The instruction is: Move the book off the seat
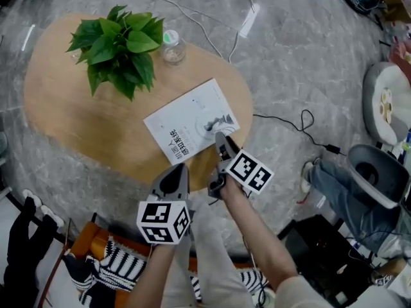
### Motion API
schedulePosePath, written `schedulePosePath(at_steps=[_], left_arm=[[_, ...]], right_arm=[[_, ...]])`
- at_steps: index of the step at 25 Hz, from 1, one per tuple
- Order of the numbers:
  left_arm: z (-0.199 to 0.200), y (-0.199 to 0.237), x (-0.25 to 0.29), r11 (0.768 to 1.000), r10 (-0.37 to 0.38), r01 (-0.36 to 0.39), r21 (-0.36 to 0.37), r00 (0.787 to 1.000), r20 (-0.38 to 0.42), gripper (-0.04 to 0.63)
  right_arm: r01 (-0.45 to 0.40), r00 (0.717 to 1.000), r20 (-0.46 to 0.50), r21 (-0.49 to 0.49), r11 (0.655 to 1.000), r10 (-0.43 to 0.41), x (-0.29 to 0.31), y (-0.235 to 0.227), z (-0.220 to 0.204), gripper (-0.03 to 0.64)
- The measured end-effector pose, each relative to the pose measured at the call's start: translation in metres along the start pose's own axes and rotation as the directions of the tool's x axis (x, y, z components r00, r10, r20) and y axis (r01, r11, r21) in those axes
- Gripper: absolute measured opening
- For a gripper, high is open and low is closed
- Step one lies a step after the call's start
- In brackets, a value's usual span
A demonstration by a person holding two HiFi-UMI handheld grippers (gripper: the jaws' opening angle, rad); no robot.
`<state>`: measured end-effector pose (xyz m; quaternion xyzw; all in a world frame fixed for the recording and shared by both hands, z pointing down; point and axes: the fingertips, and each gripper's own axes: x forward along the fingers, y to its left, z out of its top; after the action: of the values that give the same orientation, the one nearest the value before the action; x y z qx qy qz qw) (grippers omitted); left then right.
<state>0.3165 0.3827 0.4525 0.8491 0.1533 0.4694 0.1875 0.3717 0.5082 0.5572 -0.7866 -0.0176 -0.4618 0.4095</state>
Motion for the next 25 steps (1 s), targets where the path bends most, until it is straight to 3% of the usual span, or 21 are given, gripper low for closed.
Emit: schedulePosePath(at_steps=[4,8,13,21,25], left_arm=[[0.005,0.002,-0.01,1.0,0.005,-0.005,0.003,1.0,0.022,0.009],[0.006,0.007,-0.029,1.0,0.019,-0.019,-0.008,0.999,0.04,0.009],[0.005,0.022,-0.052,0.999,0.044,-0.042,-0.025,0.998,0.054,0.009],[0.025,0.036,-0.105,0.995,0.093,-0.087,-0.056,0.989,0.116,0.009],[0.029,0.036,-0.14,0.994,0.103,-0.096,-0.057,0.986,0.128,0.009]], right_arm=[[-0.014,0.999,-0.033,-0.071,0.997,0.011,-0.002,0.021,-0.019,0.161],[-0.005,0.999,-0.042,-0.119,0.993,0.0,-0.014,0.04,-0.036,0.065],[-0.037,0.997,-0.078,-0.199,0.979,0.021,-0.023,0.071,-0.056,0.007],[-0.16,0.979,-0.174,-0.354,0.921,0.103,-0.05,0.134,-0.095,0.006],[-0.205,0.967,-0.221,-0.373,0.905,0.128,-0.08,0.16,-0.123,0.006]])
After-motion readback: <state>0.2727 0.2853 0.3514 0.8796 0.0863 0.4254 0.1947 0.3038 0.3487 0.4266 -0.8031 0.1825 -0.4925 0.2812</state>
